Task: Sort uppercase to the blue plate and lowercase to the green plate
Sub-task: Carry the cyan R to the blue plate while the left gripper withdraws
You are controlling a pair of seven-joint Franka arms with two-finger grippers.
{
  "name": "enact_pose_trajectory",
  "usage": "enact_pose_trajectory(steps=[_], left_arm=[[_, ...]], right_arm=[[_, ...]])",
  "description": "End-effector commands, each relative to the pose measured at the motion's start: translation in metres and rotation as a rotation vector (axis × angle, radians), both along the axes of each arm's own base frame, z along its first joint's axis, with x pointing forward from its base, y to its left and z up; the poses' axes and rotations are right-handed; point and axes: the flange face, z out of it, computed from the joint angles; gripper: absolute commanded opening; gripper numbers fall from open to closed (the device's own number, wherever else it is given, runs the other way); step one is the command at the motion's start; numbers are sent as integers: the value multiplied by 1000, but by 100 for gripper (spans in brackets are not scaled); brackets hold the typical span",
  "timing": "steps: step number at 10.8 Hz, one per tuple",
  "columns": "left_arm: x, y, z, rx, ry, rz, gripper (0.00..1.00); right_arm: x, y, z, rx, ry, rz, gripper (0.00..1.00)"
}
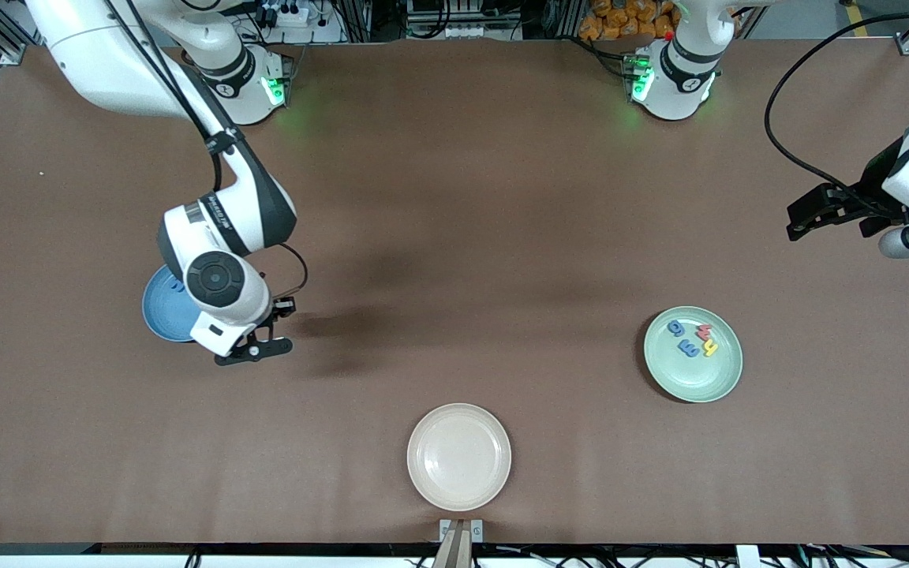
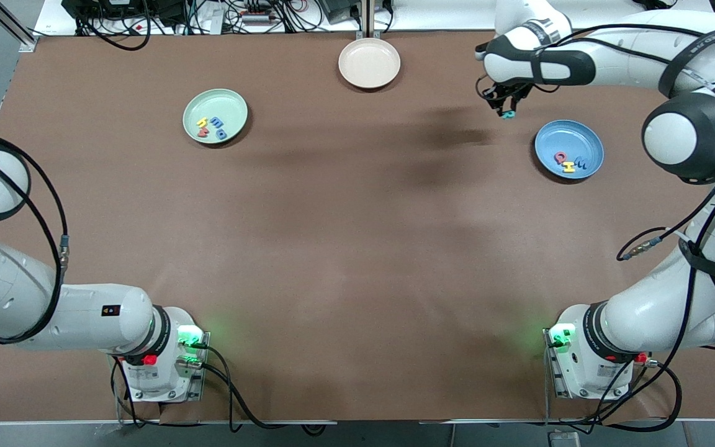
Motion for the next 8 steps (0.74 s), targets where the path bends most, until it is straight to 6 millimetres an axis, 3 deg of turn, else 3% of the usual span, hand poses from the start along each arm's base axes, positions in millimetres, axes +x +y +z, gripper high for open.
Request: enact_pose_trajectory(steps=[1,5,6,8], left_arm=[[-2,3,8,22,-1,-18,100],[-3,-4,7,41,-2,-31,100],[-3,-6,7,41,-3,-31,100],[-2,-7,6,39,-1,-31,100]], right_arm=[[-11,-38,2,13,37,50,36],[-13,-144,-23,68,156,148,36],[-21,-158,-35,88,183,147,36],[-34,-162,-55,148,185,100,36]])
